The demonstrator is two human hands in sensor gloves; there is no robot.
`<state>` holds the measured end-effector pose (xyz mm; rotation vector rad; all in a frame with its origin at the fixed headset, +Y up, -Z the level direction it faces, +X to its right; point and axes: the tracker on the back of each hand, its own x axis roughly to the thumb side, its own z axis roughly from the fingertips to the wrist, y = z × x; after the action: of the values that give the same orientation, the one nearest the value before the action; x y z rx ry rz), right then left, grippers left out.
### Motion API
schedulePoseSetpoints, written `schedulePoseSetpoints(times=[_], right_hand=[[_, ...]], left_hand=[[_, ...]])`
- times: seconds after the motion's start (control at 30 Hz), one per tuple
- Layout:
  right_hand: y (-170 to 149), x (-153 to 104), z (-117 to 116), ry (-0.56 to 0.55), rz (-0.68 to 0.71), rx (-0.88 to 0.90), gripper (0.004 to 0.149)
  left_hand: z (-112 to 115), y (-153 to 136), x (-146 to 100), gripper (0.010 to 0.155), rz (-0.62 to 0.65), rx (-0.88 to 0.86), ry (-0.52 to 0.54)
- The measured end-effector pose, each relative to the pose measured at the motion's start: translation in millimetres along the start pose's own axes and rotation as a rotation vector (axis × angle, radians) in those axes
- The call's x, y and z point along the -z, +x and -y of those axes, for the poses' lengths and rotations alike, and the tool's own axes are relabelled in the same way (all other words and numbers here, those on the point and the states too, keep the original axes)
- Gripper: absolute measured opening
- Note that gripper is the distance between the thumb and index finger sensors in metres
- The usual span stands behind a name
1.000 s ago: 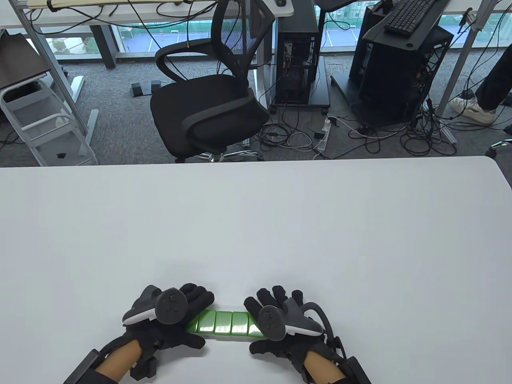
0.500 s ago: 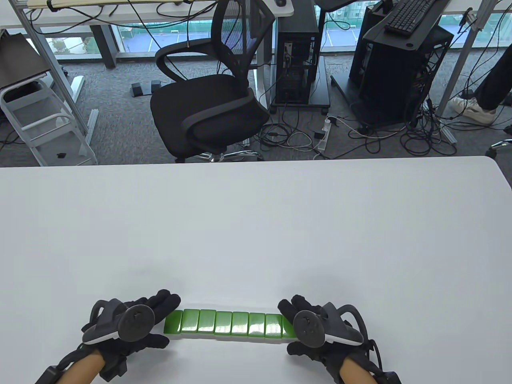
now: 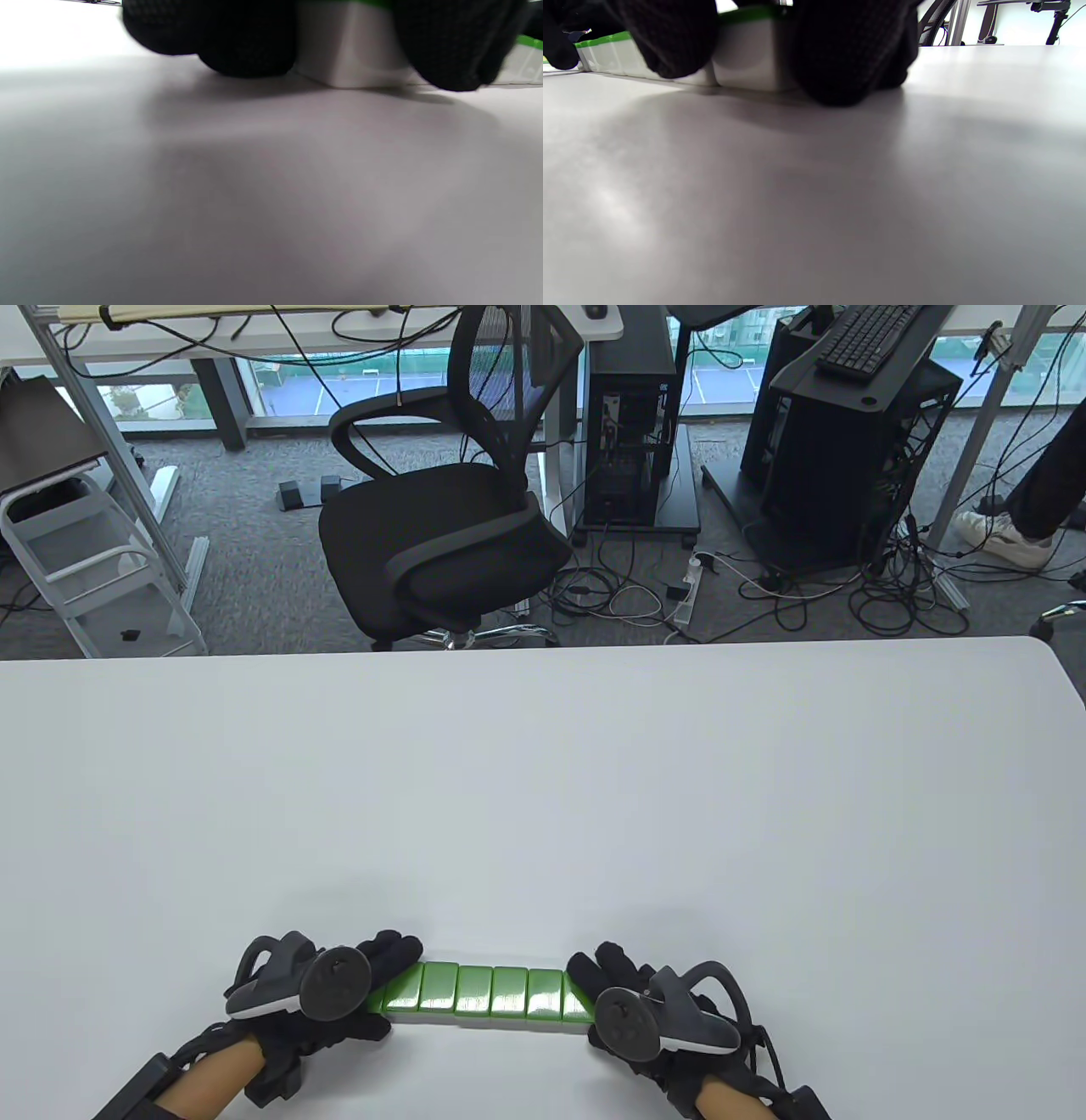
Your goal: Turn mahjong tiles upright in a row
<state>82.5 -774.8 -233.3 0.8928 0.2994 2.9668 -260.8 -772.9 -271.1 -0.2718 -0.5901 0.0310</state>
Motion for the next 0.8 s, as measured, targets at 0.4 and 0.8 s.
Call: schedulePoseSetpoints(times=[0.4,0.8], right_hand=[[-26.1,6.8,-4.8,0.085,0.038,0.406,0.069],[-89.8,40.4,-11.7,0.178,-0.18,1.176,0.047]], left_hand=[[5.8,-15.3,10.8,0.081,0.046,-0.221,-0.104],[11.0,-61.3,46.8,0.061,-0.015,-0.854,-0.292]])
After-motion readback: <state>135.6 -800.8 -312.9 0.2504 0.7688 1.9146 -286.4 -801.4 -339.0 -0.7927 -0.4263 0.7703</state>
